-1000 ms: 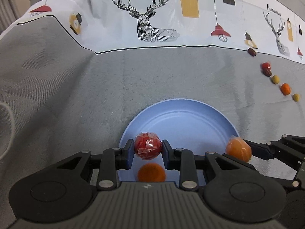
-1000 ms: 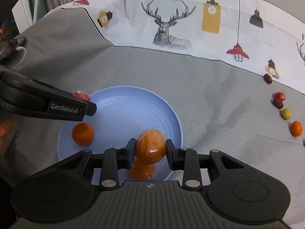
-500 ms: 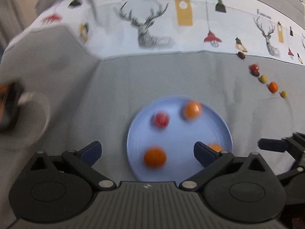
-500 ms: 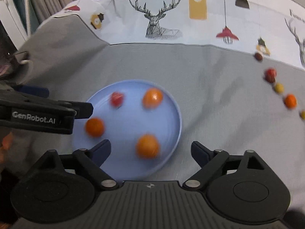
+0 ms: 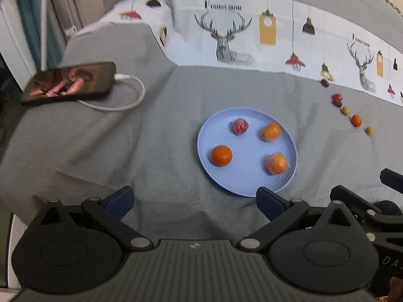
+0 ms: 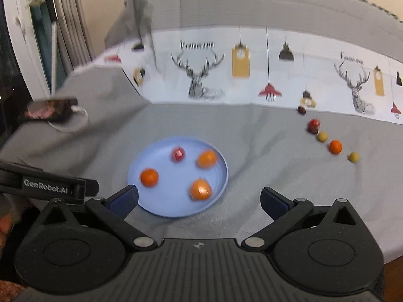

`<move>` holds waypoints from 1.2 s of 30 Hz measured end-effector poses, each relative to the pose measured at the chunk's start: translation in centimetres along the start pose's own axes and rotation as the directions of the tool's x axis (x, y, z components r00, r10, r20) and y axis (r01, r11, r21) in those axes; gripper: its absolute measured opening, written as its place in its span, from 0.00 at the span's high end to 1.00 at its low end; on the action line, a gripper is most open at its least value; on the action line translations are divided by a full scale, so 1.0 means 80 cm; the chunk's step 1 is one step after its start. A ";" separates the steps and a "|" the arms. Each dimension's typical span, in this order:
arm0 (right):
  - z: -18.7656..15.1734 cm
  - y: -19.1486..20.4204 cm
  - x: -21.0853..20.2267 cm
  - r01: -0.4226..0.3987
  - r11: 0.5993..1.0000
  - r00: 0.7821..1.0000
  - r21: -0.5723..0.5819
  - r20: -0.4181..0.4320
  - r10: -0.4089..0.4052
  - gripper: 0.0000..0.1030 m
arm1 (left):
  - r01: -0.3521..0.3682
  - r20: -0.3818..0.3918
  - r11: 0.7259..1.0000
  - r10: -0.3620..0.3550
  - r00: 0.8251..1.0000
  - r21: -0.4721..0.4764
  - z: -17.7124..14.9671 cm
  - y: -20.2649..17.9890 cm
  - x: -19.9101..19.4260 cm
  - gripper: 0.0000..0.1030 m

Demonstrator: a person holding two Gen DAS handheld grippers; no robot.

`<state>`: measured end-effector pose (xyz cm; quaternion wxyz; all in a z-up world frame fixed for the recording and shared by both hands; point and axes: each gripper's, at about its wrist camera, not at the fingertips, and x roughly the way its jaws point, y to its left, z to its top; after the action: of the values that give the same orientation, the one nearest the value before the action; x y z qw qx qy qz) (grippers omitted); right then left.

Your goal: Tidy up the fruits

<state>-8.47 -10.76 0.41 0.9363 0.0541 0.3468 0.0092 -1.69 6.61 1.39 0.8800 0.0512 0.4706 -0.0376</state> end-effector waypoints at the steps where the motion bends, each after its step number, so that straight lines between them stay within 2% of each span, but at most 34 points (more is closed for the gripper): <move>1: -0.001 0.001 -0.007 -0.001 1.000 1.000 -0.003 0.014 0.001 0.01 | -0.008 0.016 1.000 0.008 1.000 0.003 -0.002 -0.001 -0.010 0.00; 4: -0.009 0.006 -0.023 -0.010 1.000 0.999 -0.018 0.033 0.011 0.01 | -0.027 0.055 1.000 0.026 0.998 0.002 -0.010 -0.007 -0.031 0.00; 9: -0.018 0.014 -0.049 -0.017 0.999 0.997 -0.047 0.068 0.020 0.01 | -0.015 0.073 1.000 0.016 0.997 -0.001 -0.023 -0.015 -0.052 0.00; 16: -0.021 0.011 -0.065 -0.009 0.999 0.995 -0.031 0.102 0.012 0.01 | -0.020 0.107 1.000 0.019 0.994 0.012 -0.031 -0.019 -0.067 0.00; 36: -0.022 0.008 -0.047 -0.001 1.000 0.998 -0.011 0.057 0.002 0.01 | -0.009 0.061 1.000 0.008 0.998 0.008 -0.035 -0.013 -0.045 0.00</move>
<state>-12.46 -10.16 1.55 0.9461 0.0494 0.3198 0.0103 -6.09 5.96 2.79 0.8940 0.0558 0.4430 -0.0375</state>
